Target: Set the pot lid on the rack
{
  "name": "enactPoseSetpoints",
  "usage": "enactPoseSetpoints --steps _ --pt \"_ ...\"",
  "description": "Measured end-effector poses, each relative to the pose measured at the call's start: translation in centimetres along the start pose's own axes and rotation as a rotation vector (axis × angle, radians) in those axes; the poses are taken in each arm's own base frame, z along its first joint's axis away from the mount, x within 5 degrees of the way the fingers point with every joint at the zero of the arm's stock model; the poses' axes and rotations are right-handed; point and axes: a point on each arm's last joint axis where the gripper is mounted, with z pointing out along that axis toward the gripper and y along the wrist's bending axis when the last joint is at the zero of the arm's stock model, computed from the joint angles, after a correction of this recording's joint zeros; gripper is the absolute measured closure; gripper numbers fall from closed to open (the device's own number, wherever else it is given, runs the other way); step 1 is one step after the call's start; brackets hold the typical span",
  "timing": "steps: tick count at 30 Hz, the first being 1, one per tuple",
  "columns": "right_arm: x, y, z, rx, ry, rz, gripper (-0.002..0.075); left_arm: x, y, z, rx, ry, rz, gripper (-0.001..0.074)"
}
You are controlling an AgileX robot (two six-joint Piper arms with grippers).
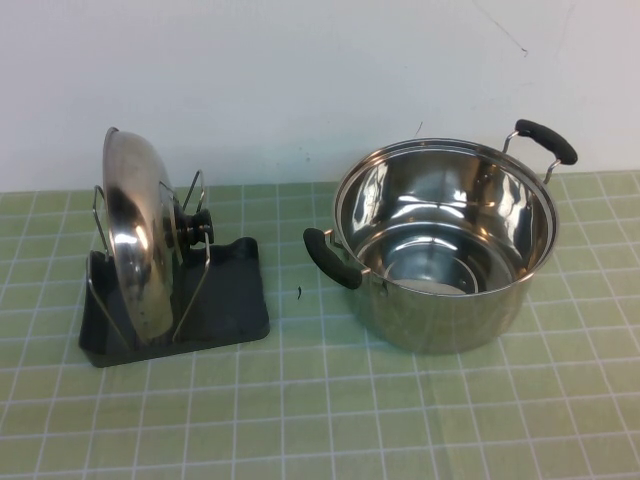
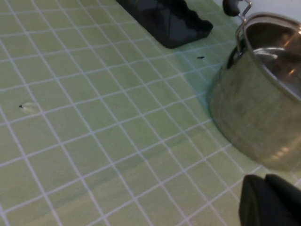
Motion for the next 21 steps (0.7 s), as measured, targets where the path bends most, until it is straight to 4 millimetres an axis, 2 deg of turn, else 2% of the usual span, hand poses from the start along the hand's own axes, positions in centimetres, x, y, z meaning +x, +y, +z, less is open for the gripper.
enactPoseSetpoints --steps 8,21 --pt "1.9 1.0 1.1 -0.028 0.047 0.005 0.0727 -0.1 0.1 0.0 -0.003 -0.016 0.002 0.0737" --pt "2.5 1.2 1.1 -0.047 0.104 0.004 0.0727 -0.1 0.1 0.0 -0.003 -0.016 0.007 0.0737"
